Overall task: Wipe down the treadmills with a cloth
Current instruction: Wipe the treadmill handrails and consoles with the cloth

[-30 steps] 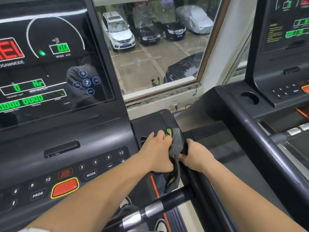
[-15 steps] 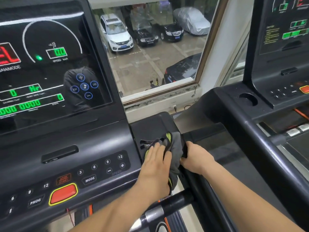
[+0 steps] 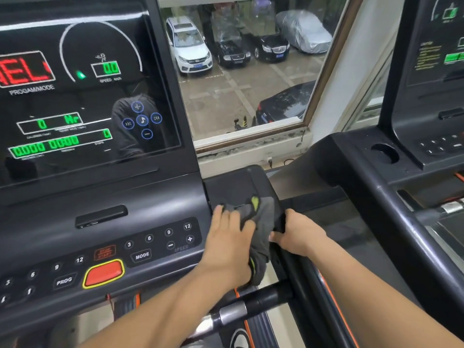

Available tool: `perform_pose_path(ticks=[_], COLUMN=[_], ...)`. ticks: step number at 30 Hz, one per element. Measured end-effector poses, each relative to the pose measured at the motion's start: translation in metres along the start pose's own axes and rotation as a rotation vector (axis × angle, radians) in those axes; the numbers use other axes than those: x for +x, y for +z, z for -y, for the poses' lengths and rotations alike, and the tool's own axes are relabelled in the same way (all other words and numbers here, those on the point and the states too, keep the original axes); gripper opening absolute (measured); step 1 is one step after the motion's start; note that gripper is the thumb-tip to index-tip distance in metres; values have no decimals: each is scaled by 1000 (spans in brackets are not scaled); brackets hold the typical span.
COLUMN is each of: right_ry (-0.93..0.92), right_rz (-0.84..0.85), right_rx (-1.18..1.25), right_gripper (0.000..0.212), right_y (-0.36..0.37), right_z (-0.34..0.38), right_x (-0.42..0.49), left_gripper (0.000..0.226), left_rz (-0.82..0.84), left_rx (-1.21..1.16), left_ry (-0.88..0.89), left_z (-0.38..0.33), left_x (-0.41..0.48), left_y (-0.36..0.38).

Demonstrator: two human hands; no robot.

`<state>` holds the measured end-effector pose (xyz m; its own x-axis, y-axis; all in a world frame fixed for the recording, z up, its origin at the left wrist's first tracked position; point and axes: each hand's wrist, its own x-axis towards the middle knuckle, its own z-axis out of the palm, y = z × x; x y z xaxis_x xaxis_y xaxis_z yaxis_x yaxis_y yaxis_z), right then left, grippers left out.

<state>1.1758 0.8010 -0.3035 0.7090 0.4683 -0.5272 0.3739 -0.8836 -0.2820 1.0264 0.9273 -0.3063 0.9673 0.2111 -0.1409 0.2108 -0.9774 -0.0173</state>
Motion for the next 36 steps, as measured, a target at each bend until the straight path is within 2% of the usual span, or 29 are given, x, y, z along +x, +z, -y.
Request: perform_pose_path(ticks=[5, 9, 14, 16, 20, 24, 26, 29, 33, 36], right_ry=[-8, -9, -19, -12, -12, -7, -11, -20, -21, -8], right_rz=[-9, -41, -46, -42, -48, -41, -41, -32, -32, -18], right_rx=[51, 35, 11, -3, 30, 47, 57, 49, 55, 54], right_gripper=[74, 84, 73, 68, 68, 66, 57, 50, 52, 54], right_y=[0, 6, 3, 4, 5, 5, 4, 2, 1, 0], right_z=[-3, -5, -7, -6, -8, -10, -11, -10, -9, -10], right_x=[-1, 0, 3, 1, 0, -4, -4, -5, -7, -6], left_gripper=[67, 79, 93, 93, 70, 43, 47, 71, 56, 48], left_rz=[138, 237, 386, 394, 274, -31, -103, -148, -189, -306], left_rx=[38, 15, -52, -120, -175, -180, -146, -217, -323, -374], left_ry=[37, 1, -39, -78, -97, -96, -64, -41, 35, 3], left_z=[8, 3, 3, 2, 4, -12, -31, -38, -20, -2], left_x=[16, 35, 50, 55, 50, 11, -10, -26, -31, -22], left_y=[-15, -19, -28, -27, -13, -3, 5, 22, 13, -18])
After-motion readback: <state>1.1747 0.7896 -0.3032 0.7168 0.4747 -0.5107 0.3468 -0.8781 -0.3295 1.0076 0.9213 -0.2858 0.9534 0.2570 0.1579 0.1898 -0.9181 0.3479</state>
